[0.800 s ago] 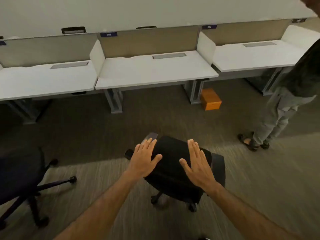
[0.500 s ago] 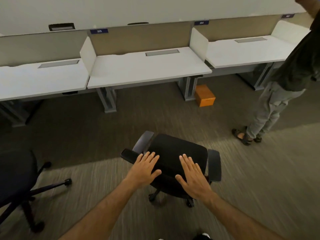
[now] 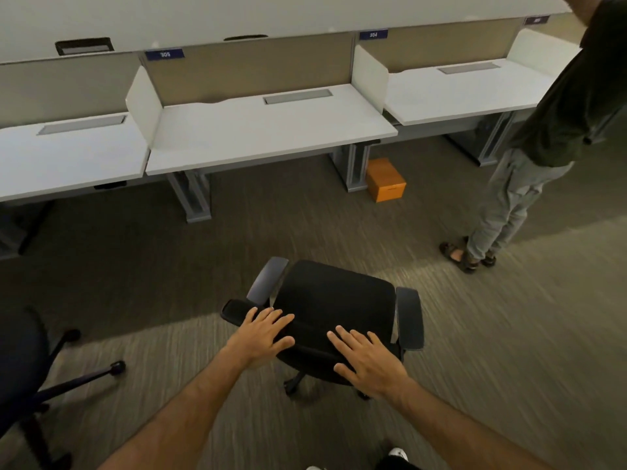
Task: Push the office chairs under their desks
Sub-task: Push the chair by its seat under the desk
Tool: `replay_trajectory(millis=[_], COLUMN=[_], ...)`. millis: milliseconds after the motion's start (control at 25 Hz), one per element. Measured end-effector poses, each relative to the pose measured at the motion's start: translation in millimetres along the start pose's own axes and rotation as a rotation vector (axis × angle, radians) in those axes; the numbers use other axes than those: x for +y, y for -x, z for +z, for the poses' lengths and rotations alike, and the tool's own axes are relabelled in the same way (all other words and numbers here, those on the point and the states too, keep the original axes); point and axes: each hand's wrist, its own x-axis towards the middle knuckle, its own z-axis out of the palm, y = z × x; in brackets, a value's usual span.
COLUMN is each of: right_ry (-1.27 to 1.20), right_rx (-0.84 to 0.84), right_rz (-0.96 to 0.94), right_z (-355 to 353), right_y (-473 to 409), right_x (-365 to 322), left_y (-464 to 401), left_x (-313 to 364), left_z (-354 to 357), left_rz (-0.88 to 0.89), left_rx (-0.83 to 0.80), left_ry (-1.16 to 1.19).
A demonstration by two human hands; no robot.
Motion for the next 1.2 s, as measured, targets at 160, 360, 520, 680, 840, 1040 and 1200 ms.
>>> replay_trajectory(millis=[160,360,520,680,840,1040,1200], right_ry=[0.05,0.042,0.068,0.092,0.104,0.079,0.059], right_rx=[0.006,0.031,0.061,0.072,0.052,0.03,0.036], right_rz=[-0.075,-0.125,-0.143,-0.14,-0.125,-0.122,-0.1], right_z=[-2.7,-5.1,-12.5,-25.6,-37.4,-58.1,-74.6], right_y=[-8.3,-16.6,-20.5,-30.5,-50.4,-82.7,-101.7], right_x=[12.0,29.2,52.4,82.6,115.9,142.7,157.8], left_y=[-5.2,-14.2,-21.2,-32.5,-49.6,-73.5,-94.1], left_x=[-14.4,-19.9,-29.7,-20.2,-4.7,-3.0,0.6], left_z=[3.2,5.0,-0.9,0.4,-3.9,-15.2,-22.2], left_rz=[0.022,0.068,0.045,0.023,0.014,-0.016,-0.087], left_rx=[0.024,0.074,0.08,0.11,0.118,0.147,0.184], left_ry=[0.026,0.021,0.023,0.032,0.041,0.053,0.085])
